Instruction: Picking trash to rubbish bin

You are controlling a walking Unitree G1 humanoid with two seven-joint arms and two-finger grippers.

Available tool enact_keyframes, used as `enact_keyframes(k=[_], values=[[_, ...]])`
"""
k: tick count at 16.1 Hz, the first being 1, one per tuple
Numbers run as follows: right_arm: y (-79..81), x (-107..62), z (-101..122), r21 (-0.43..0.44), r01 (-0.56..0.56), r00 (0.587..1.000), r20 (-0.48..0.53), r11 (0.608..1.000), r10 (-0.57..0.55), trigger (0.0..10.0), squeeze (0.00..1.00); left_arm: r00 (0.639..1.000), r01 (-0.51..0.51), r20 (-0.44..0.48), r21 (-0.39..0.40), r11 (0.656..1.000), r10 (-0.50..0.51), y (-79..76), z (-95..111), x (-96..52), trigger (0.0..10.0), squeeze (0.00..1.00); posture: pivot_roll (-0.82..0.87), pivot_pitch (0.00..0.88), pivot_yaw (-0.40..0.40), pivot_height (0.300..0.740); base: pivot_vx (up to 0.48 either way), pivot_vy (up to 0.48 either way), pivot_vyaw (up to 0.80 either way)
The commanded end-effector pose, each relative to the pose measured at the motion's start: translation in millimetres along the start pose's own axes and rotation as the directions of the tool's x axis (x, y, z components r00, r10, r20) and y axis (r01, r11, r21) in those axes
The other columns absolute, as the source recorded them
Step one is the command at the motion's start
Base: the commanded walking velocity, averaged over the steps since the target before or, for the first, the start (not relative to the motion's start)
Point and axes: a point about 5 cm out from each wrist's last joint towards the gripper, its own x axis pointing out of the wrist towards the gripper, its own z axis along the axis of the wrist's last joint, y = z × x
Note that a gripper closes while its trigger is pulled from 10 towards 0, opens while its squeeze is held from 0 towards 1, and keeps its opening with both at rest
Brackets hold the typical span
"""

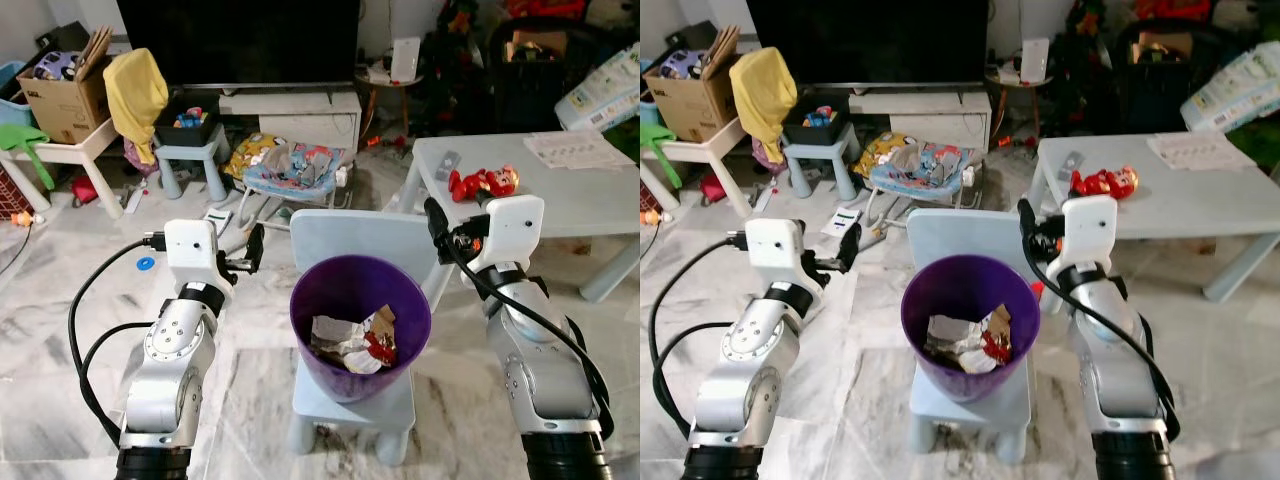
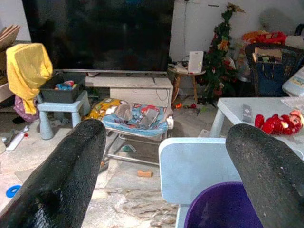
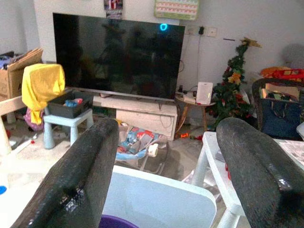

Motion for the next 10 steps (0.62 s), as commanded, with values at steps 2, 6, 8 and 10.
enact_keyframes(k=[2,6,8,10], values=[[-3.7,-1.3,0.4,0.006,0.013,1.000,-0.003,1.000,-0.013,10.0,0.00,1.000,0.019,-0.007,-0.001,1.000,-0.019,-4.0,-0.6,0.9,10.0,0.00,0.00,0.063,-0.001,0.740,0.000,0.412,0.00],[-4.2,-0.5,0.4,0.008,0.014,1.000,-0.004,1.000,-0.014,10.0,0.00,1.000,0.016,-0.012,-0.001,1.000,-0.016,-3.7,-1.5,0.9,10.0,0.00,-0.01,0.059,-0.001,0.740,0.000,0.393,0.00],[-4.2,0.3,1.6,0.016,0.016,1.000,0.002,1.000,-0.016,10.0,0.00,1.000,0.014,-0.015,-0.003,1.000,-0.014,-3.7,-2.1,1.9,10.0,0.00,0.00,0.057,-0.002,0.740,0.000,0.182,0.00],[-4.4,1.1,2.4,0.013,0.019,1.000,0.006,1.000,-0.019,10.0,0.00,1.000,0.023,-0.005,-0.007,1.000,-0.023,-4.5,-1.0,2.2,10.0,0.00,-0.01,0.055,-0.002,0.740,0.000,0.000,0.00]])
